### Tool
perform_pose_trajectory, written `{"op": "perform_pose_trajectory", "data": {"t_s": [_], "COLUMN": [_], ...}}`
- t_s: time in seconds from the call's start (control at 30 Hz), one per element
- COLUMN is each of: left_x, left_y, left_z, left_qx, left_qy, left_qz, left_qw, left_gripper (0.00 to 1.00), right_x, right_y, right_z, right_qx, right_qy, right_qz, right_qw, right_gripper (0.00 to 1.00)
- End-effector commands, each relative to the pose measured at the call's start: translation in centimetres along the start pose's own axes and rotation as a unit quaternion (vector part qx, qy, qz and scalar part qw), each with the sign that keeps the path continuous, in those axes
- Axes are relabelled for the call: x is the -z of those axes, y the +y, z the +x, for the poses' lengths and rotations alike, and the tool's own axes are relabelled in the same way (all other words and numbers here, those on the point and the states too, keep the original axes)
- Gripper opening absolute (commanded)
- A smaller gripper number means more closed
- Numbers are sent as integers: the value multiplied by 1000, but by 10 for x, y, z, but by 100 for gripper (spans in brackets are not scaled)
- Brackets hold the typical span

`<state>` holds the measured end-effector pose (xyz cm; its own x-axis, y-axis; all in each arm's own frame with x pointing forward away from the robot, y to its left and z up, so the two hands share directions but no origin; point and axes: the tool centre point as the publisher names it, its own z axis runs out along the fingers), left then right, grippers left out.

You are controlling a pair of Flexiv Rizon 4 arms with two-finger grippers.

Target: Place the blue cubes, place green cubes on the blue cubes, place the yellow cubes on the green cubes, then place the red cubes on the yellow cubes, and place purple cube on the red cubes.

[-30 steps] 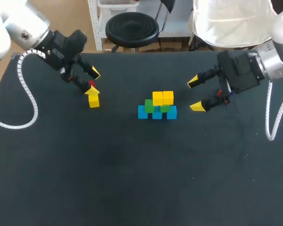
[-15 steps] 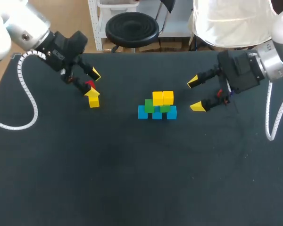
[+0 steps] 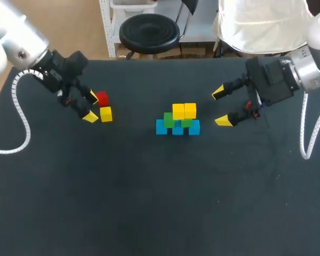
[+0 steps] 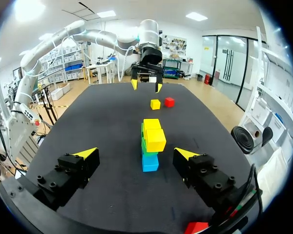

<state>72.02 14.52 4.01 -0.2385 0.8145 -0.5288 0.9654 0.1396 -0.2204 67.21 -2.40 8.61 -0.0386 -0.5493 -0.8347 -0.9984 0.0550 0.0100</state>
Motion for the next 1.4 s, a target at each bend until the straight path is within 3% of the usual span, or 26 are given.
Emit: {"op": "perform_pose_trajectory", "data": {"t_s": [0.03,0.63,1.4], "left_x": [-10,-17,-31], "left_y": [12,33,37], "left_z": [10,13,2], "left_qx": [3,19,9], "left_qy": [2,18,21], "left_qz": [7,-9,-5], "left_qw": [1000,1000,1000], "left_gripper": [100,100,100], "right_x": [1,1,1], "right_y": [0,0,0], "right_z": [0,0,0], "right_qx": [0,0,0], "right_qy": [-1,-1,-1], "right_qz": [0,0,0], "right_qw": [1000,1000,1000], "right_gripper": [100,100,100]}}
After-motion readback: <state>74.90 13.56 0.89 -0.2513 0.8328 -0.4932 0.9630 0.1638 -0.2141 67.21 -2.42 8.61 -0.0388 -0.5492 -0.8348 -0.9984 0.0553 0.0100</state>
